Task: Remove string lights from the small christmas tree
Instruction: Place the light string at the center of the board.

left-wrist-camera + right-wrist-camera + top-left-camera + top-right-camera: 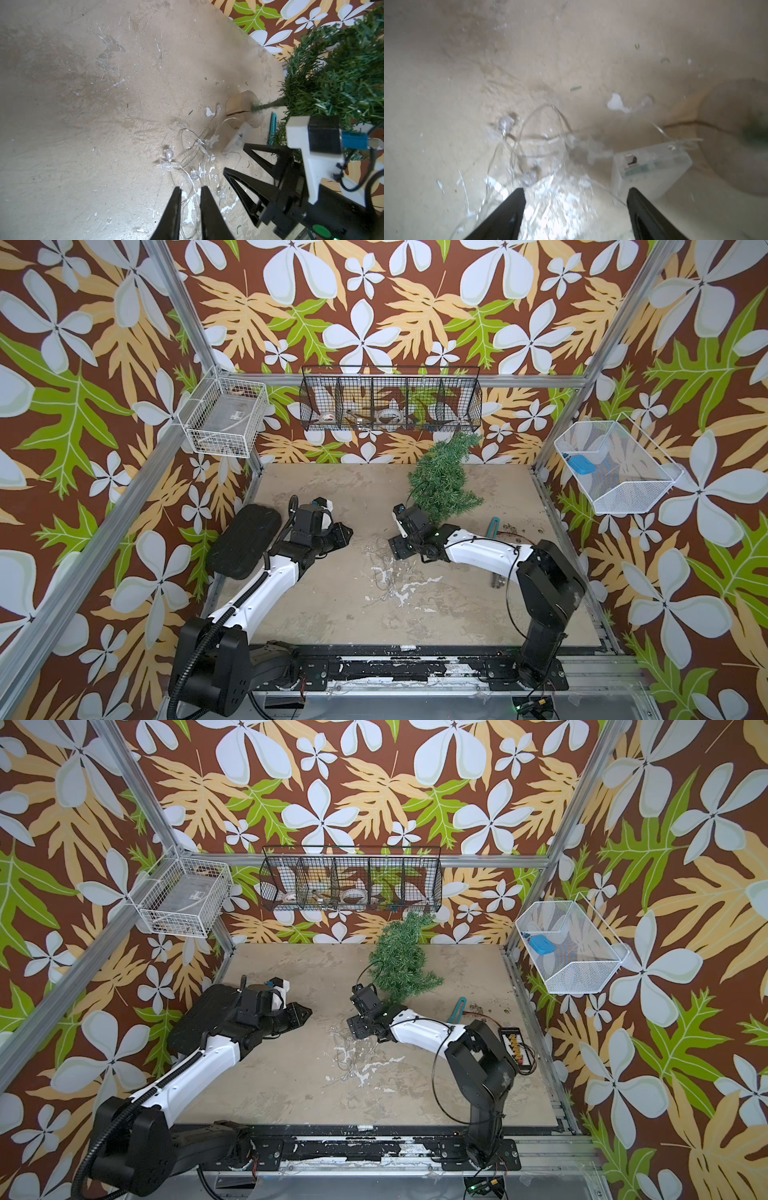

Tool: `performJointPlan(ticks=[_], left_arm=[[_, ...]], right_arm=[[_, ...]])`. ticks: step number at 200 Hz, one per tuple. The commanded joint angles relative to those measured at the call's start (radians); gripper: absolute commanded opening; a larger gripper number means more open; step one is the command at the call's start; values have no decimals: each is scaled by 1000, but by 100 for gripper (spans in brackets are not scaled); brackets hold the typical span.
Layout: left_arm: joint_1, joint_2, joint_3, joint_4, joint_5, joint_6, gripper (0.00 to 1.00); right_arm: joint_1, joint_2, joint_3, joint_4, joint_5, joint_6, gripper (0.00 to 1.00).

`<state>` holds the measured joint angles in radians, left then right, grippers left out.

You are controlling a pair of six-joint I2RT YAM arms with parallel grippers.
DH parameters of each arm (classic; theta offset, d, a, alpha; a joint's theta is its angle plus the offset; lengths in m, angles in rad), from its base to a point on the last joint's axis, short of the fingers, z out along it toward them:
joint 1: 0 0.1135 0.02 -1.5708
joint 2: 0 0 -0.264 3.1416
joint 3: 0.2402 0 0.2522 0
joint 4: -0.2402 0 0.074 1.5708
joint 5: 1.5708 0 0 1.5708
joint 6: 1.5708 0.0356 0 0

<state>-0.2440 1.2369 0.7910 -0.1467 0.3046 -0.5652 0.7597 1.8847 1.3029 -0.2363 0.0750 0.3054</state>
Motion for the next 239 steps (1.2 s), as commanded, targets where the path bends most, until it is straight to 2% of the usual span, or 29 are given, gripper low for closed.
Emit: performJointPlan(ticks=[1,20,50,80,125,155,172,199,215,239], left_arm=[[0,-5,3,-5,5,14,21],[1,-9,4,-15,3,20,21],[1,-20,-2,-17,-10,25,21],[1,-16,-3,-2,-4,17,21],[23,-22,-6,-11,8,15,21],[88,-34,-27,-2,48,12,21],[113,-42,-27,-4,59,14,21],[135,-50,-26,-7,65,14,21],[139,-50,-24,-7,68,14,21],[139,-54,-28,-7,72,13,21]], right_arm=[[3,72,91,1,-53,-23,79],[15,89,138,-39,-45,-33,78],[17,10,17,8,49,-65,80],[-11,42,-27,25,138,-103,84],[-36,135,12,23,135,-102,88],[-33,157,7,45,12,-74,89],[1,166,11,62,-63,-39,88],[80,181,58,67,-102,21,87],[105,185,102,44,-61,37,87],[83,153,120,7,28,34,87]])
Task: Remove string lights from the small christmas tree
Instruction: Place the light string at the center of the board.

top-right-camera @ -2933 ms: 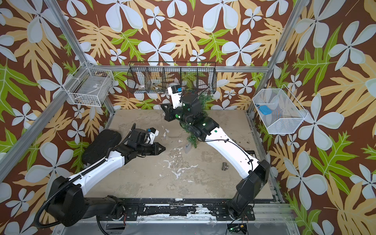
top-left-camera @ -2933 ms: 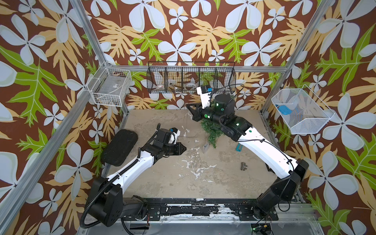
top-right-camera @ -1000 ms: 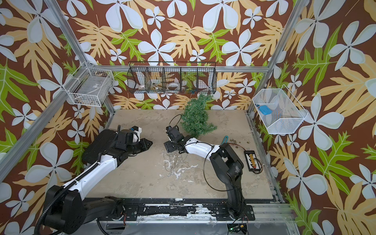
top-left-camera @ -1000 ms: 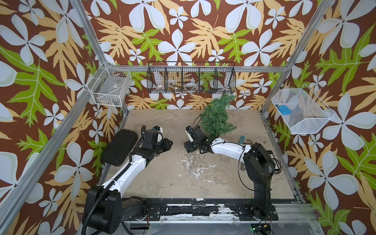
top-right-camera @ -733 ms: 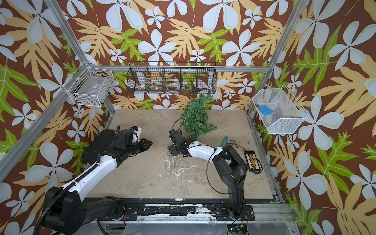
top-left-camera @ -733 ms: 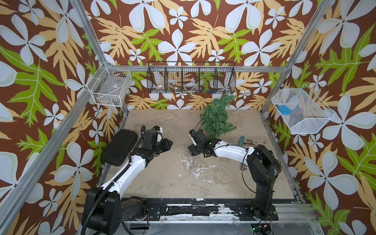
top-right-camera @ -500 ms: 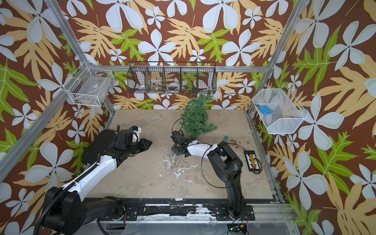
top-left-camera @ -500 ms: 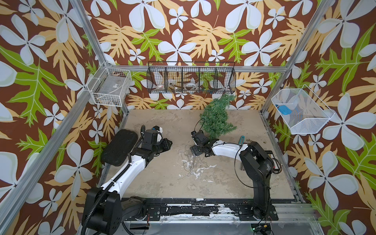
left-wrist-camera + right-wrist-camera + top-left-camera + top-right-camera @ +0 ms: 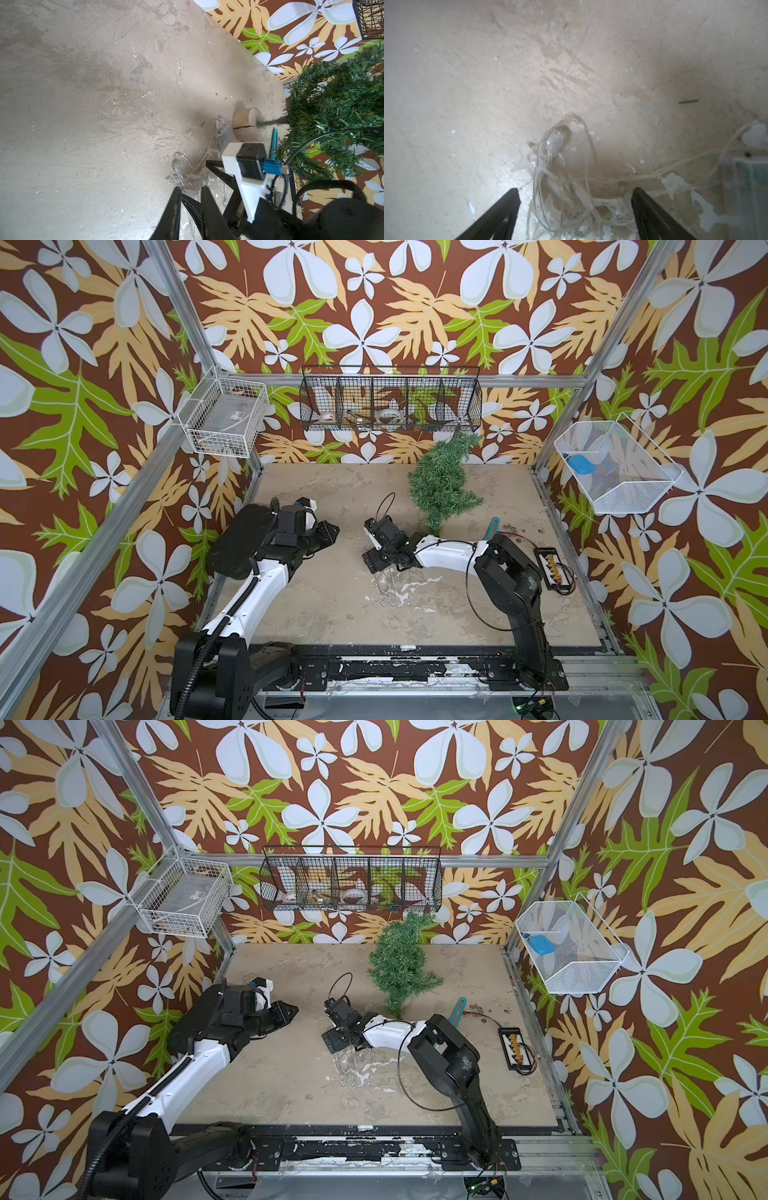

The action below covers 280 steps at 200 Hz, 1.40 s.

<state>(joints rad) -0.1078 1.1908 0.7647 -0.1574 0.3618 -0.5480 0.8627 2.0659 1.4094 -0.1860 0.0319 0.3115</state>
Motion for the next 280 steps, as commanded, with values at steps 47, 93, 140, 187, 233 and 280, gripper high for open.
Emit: performJointPlan(ticks=[47,93,140,187,233,280], left_arm=[[3,-10,-18,31,24,-17,21],[3,-13,-13,35,35,-20,21],[2,-14,-16,39,33,-25,21],[2,-5,-8,42,37,-26,21],[2,20,32,34,23,-20,21],[117,27,69,7,48,-8,21]], right_arm=[[-88,-121,-33,-40,76,-43,88],[-174,-69,-38,-40,107,-90,89],[-174,-22,-56,-13,163,-124,90],[-169,-17,-112,20,115,-102,90],[-58,-73,-105,19,5,88,89],[48,2,30,68,-101,329,88]])
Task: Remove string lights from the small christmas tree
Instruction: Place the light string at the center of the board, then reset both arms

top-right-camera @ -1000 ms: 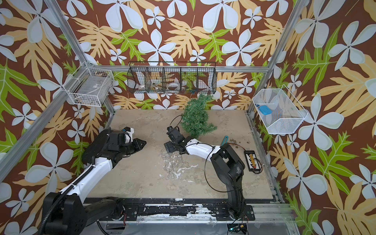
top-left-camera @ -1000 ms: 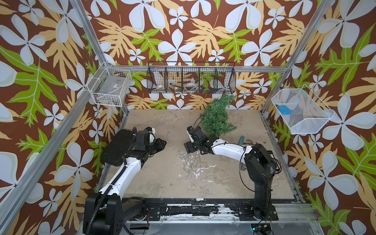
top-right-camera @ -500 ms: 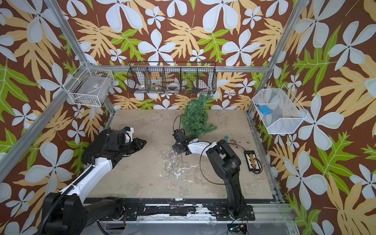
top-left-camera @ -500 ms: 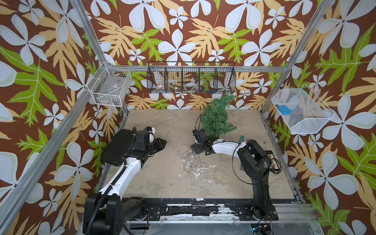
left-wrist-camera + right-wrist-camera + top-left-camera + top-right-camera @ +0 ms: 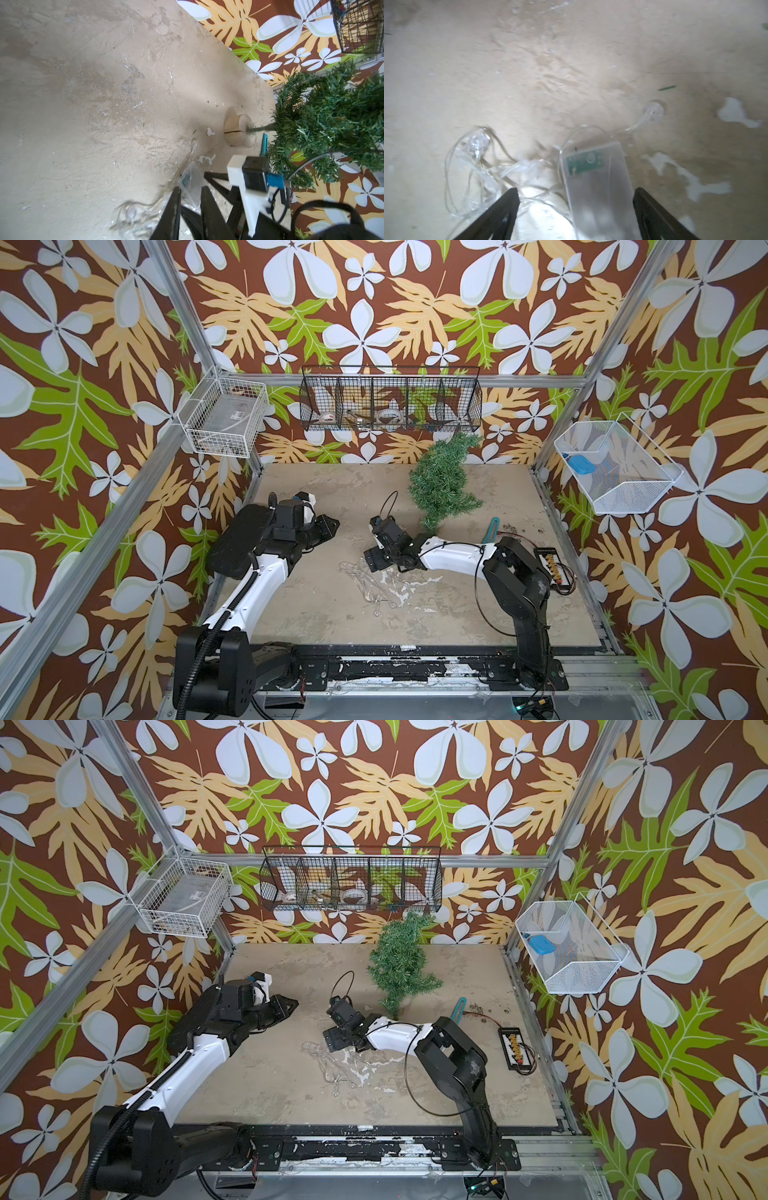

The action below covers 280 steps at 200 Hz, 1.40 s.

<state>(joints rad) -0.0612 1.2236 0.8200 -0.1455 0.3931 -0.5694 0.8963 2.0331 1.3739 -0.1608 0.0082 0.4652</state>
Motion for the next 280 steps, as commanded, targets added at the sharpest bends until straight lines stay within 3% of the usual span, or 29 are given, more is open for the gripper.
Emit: performJointPlan(ticks=[1,22,52,77,83,127,146,179,196,211,250,252,258,269,280], left_arm=[[77,-6,14,-5,19,13,21],[173,0,30,-4,58,15,21],[177,2,22,57,72,-32,23],[112,-7,-20,141,5,-85,28],[88,-7,-25,158,-13,-95,28],[-56,25,-2,246,-128,-148,33],[-82,41,1,272,-168,-152,33],[-131,94,11,288,-251,-155,32],[-174,120,11,316,-282,-179,32],[-214,145,28,322,-312,-174,34],[-237,167,47,296,-390,-129,55],[-236,166,45,297,-395,-122,57],[-237,158,36,304,-416,-102,77],[-236,145,15,324,-463,-74,98],[-236,129,-9,350,-522,-40,100]], right_arm=[[15,38,70,44,-81,179,88],[11,46,137,39,-109,194,88],[-10,-125,24,43,-74,74,90],[-14,-371,-135,14,21,-66,90],[-14,-433,-166,2,49,-86,100],[-63,-869,-351,-96,252,-175,99],[-191,-1048,-458,-96,372,-181,94],[-612,-1257,-783,118,488,-196,100],[-809,-1266,-925,292,360,-153,100],[-932,-1180,-1008,437,267,-82,100],[-955,-845,-952,641,377,-209,100],[-955,-835,-947,650,379,-213,100],[-955,-795,-942,683,371,-222,100],[-954,-749,-954,773,360,-237,99],[-954,-713,-982,891,359,-241,100]])
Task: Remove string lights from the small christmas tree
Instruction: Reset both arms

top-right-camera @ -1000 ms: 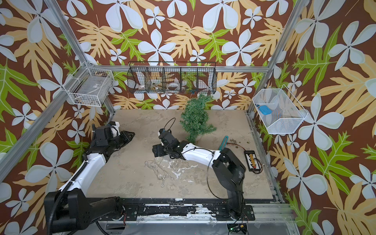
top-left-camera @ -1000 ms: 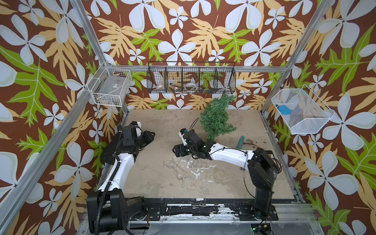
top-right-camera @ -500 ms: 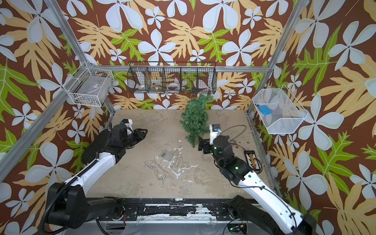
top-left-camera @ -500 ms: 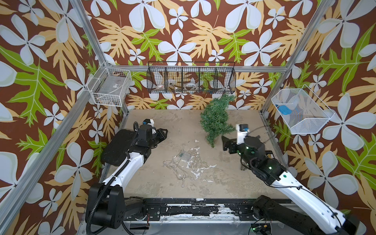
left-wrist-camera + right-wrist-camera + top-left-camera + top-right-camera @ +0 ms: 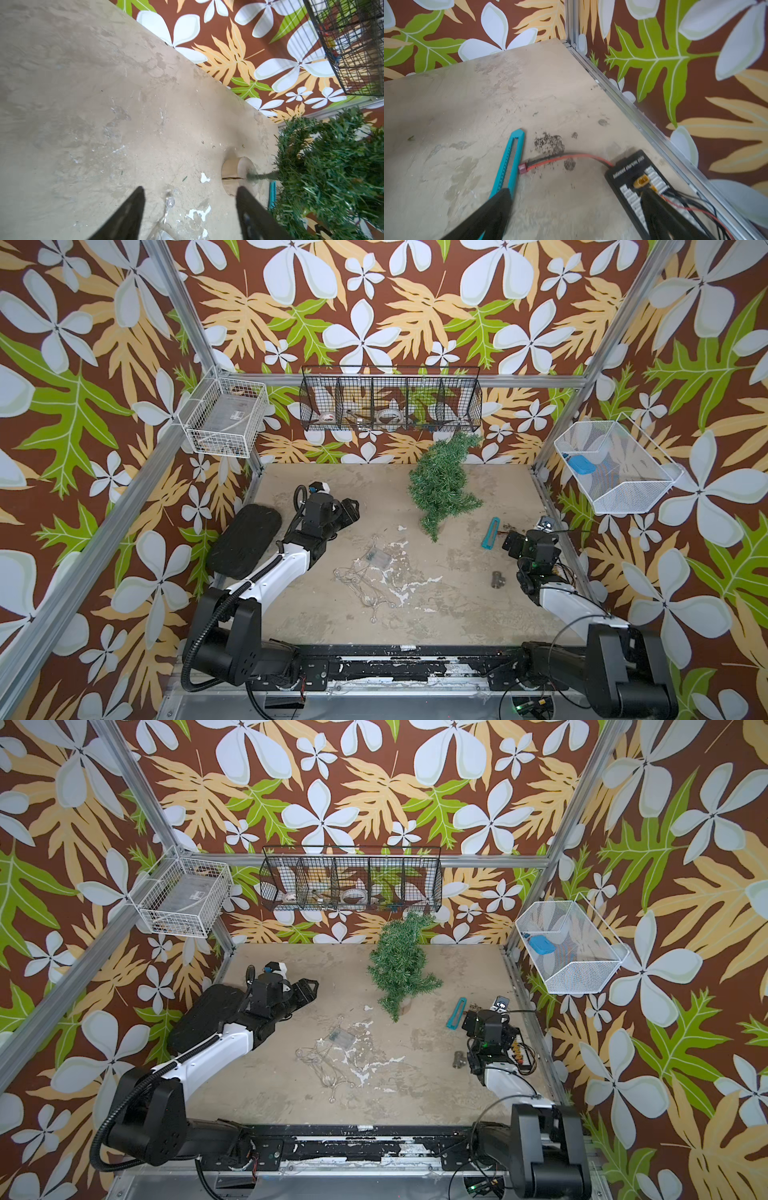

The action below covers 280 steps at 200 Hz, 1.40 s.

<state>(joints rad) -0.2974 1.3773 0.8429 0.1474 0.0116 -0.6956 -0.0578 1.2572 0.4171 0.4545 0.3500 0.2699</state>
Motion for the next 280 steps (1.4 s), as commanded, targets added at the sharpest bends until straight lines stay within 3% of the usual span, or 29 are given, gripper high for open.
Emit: performJointPlan(ticks=[1,27,40,52,66,83,92,99,111,120,146,157,169,184,197,231,247,263,280], left_arm=[[0,-26,-34,60,-147,88,100],[-1,-66,-91,117,-327,197,100],[-1,-86,-155,222,-375,328,100],[0,-96,-202,268,-480,377,100],[1,-90,-270,373,-561,464,100],[1,-77,-355,509,-626,563,100],[1,-77,-395,558,-649,608,100],[1,-80,-427,600,-656,654,100],[2,-86,-488,684,-668,706,100],[4,-85,-528,745,-655,736,100],[55,-40,-607,883,-585,706,100],[61,-43,-600,861,-550,704,100],[65,-19,-641,985,-538,705,100],[68,61,-720,1267,-578,739,100],[77,0,-710,1133,-544,689,100],[119,120,-774,1398,-482,700,100],[114,71,-741,1243,-471,674,100],[119,108,-744,1315,-483,694,100],[118,84,-741,1269,-485,676,100]], right_arm=[[0,66,-30,286,17,-45,99],[4,179,-47,407,-51,-72,100],[12,162,-70,431,-91,-97,100],[28,145,-106,490,-109,-121,100],[65,145,-169,607,-116,-174,100],[84,235,-268,895,-128,-211,100],[88,224,-266,879,-125,-215,100],[87,189,-239,754,-122,-200,100],[88,215,-252,828,-116,-214,100],[88,198,-240,775,-116,-206,100],[95,206,-242,793,-113,-212,100],[98,204,-240,784,-107,-213,100],[101,207,-241,794,-102,-217,100],[107,208,-240,793,-92,-221,100],[108,208,-239,789,-88,-222,100],[113,209,-236,787,-83,-224,100],[113,209,-236,787,-83,-224,100],[113,210,-236,786,-84,-225,100],[113,209,-232,777,-89,-226,100]])
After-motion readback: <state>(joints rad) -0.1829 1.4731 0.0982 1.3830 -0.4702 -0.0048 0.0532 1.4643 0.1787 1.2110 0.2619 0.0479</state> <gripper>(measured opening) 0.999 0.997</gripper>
